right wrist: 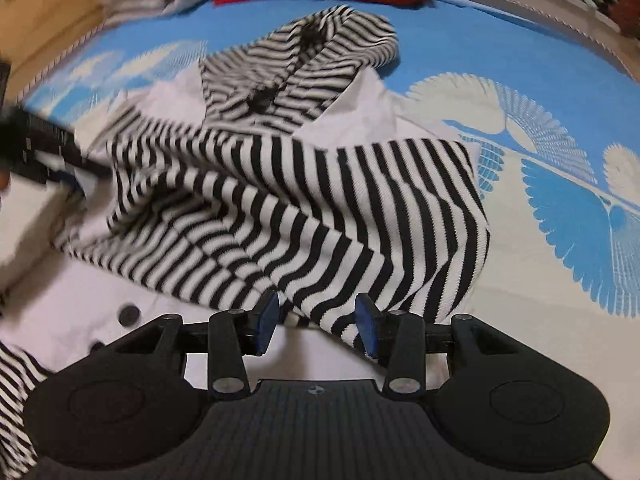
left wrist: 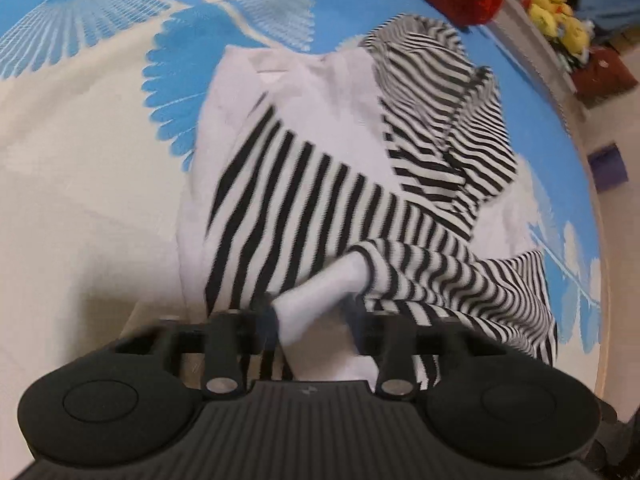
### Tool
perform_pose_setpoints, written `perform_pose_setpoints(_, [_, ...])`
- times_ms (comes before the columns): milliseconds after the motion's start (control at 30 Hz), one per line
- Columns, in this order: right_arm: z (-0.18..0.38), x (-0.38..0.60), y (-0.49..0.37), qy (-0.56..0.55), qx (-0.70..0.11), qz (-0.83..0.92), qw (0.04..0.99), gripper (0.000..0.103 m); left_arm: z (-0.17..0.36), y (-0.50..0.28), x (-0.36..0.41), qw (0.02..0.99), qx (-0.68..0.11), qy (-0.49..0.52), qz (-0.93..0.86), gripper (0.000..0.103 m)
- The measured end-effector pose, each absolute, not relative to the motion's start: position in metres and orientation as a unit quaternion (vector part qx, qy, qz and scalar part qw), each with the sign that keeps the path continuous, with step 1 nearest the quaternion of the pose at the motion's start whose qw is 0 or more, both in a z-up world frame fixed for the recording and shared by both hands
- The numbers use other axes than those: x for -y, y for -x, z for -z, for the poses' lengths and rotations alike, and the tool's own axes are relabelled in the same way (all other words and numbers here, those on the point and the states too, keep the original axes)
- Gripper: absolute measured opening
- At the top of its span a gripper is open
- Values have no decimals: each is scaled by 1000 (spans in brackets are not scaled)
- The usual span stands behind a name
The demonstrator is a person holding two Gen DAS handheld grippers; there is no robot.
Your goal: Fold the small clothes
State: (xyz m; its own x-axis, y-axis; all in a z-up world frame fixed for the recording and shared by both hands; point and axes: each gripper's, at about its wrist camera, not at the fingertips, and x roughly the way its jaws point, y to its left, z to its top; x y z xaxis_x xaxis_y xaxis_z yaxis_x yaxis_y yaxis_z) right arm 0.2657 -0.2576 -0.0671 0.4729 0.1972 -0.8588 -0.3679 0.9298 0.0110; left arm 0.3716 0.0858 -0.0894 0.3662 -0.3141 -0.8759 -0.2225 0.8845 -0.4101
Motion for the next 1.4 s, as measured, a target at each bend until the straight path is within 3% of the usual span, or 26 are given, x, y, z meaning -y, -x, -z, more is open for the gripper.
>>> perform_pose_setpoints(67, [70,254,-263,111,-485,-165,852,43,73,-371,-86,808,-549,210,31,3])
perform_pose_setpoints(133, [70,254,-261,124,-484,-161,851,29,44,-371,-86,831,-526,176,39,3])
perform_pose_setpoints(167, [70,256,-261,122,-485,-161,851,14,25,-370,-88,844,-509,161,46,3])
perform_pose_setpoints(200, [68,259,-261,114,-486,-164,851,8,8,-368,-91,857,-491,150,53,3])
perform_pose_setpoints(267, [64,266,-259,95,-487,-181,849,4,-19,-363,-100,880,-453,127,62,3])
perform_pose_setpoints(433, [66,278,-256,87,-527,-188,824,4,-5,-370,-108,864,-503,27,-9,8])
perform_pose_setpoints(567, [54,287,-257,51,-505,-184,842,5,-2,-368,-114,856,-511,79,15,16])
perform_pose_setpoints(633, [55,282,-258,54,-499,-189,844,12,6,-368,-110,845,-526,88,29,16])
perform_pose_setpoints(700, [62,272,-258,89,-501,-179,842,29,18,-367,-104,830,-548,92,48,18])
perform_pose_setpoints(833, [76,263,-262,152,-508,-143,836,29,36,-368,-92,817,-569,79,52,21])
perform_pose_setpoints(1067, [77,280,-273,104,-524,-107,839,29,32,-361,-82,821,-563,67,73,26])
perform_pose_setpoints(1133, [83,283,-273,98,-530,-107,836,22,33,-361,-80,818,-566,64,75,26])
perform_pose_setpoints(1167, [82,286,-274,78,-532,-111,836,10,34,-361,-79,817,-568,63,76,26])
perform_pose_setpoints(1200, [80,288,-274,62,-532,-110,837,6,34,-361,-78,817,-569,63,78,26])
perform_pose_setpoints(1400, [60,315,-274,2,-538,-94,838,4,41,-358,-77,812,-574,60,89,26])
